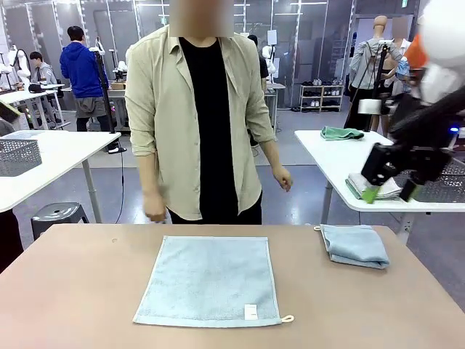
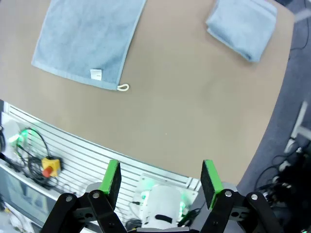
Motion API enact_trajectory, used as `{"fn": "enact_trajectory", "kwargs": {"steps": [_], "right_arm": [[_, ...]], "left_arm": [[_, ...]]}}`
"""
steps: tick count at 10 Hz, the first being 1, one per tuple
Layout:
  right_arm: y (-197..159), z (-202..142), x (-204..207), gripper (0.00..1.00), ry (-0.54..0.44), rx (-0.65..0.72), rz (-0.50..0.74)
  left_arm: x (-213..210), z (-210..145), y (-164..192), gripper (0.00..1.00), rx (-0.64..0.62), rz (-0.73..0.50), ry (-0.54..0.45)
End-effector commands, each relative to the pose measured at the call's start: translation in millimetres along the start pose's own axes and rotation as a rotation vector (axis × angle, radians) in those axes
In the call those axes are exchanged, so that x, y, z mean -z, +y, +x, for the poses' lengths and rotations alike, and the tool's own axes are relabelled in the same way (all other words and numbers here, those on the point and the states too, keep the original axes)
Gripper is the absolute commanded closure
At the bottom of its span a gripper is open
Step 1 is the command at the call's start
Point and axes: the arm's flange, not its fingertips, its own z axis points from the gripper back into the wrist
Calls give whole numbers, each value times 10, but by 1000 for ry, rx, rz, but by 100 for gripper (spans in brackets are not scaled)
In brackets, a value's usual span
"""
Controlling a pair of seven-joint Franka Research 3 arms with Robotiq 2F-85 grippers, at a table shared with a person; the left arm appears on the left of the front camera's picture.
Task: Fold the towels and place them in the basket.
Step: When a person lays out a Towel with hook on the table, fold it in half twice.
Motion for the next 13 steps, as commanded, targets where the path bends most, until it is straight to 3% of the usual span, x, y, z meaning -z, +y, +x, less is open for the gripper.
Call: {"fn": "enact_trajectory", "kwargs": {"steps": [1, 4, 6, 10, 13], "right_arm": [[303, 380, 108, 17, 15, -224, -90], [860, 677, 482, 17, 85, -587, -112], [1039, 749, 785, 17, 136, -792, -109], [1239, 727, 1331, 17, 98, -993, 6], [1246, 767, 1574, 17, 105, -1010, 30]], "left_arm": [[424, 287, 48, 22, -28, -58, 182], [1273, 407, 164, 22, -20, -169, 337], [1901, 365, 186, 22, -29, -248, 429], [2673, 142, 26, 22, 17, -321, 550], [2840, 2, -64, 22, 122, -298, 584]]}}
